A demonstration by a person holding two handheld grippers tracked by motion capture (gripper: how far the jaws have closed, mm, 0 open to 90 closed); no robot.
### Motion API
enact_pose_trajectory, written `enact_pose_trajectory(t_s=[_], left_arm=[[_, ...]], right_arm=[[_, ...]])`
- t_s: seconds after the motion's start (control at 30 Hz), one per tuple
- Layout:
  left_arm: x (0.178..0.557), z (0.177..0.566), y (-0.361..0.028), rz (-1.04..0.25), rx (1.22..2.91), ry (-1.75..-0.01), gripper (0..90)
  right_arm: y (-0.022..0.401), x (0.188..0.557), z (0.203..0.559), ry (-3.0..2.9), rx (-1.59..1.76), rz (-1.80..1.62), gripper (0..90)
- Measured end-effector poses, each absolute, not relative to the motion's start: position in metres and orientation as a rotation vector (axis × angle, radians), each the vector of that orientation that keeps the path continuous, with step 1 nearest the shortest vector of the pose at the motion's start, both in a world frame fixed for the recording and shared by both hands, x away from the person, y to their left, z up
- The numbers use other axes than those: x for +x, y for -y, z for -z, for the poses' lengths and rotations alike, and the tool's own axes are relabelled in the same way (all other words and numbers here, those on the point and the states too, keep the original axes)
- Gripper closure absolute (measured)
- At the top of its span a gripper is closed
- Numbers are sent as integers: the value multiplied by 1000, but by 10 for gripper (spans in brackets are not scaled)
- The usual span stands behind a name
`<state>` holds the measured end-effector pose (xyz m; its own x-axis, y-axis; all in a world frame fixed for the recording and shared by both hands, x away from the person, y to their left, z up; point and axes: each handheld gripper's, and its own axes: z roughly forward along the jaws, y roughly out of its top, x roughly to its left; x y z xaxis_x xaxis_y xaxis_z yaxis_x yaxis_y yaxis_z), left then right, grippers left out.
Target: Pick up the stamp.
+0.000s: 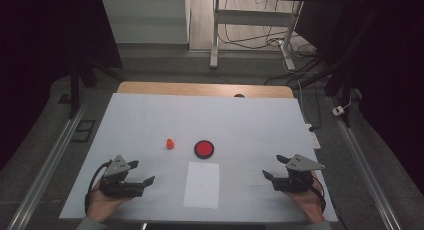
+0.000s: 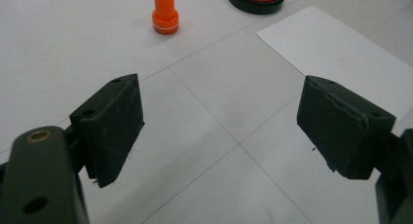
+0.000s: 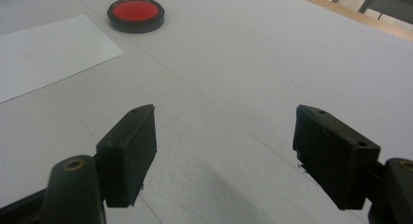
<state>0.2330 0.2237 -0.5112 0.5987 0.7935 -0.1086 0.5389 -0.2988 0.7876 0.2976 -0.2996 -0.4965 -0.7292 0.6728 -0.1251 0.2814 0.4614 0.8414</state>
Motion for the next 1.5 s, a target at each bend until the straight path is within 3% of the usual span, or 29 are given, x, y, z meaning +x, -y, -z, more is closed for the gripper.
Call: enact_pose_trajectory(t_s=[1.03, 1.5], left_arm=[[235, 512, -227, -381, 1964, -1050, 182], [253, 495, -221, -387, 1970, -1012, 199]], right_arm=[[303, 296, 495, -2279, 772, -1218, 301], [301, 296, 493, -2280, 768, -1212, 307]])
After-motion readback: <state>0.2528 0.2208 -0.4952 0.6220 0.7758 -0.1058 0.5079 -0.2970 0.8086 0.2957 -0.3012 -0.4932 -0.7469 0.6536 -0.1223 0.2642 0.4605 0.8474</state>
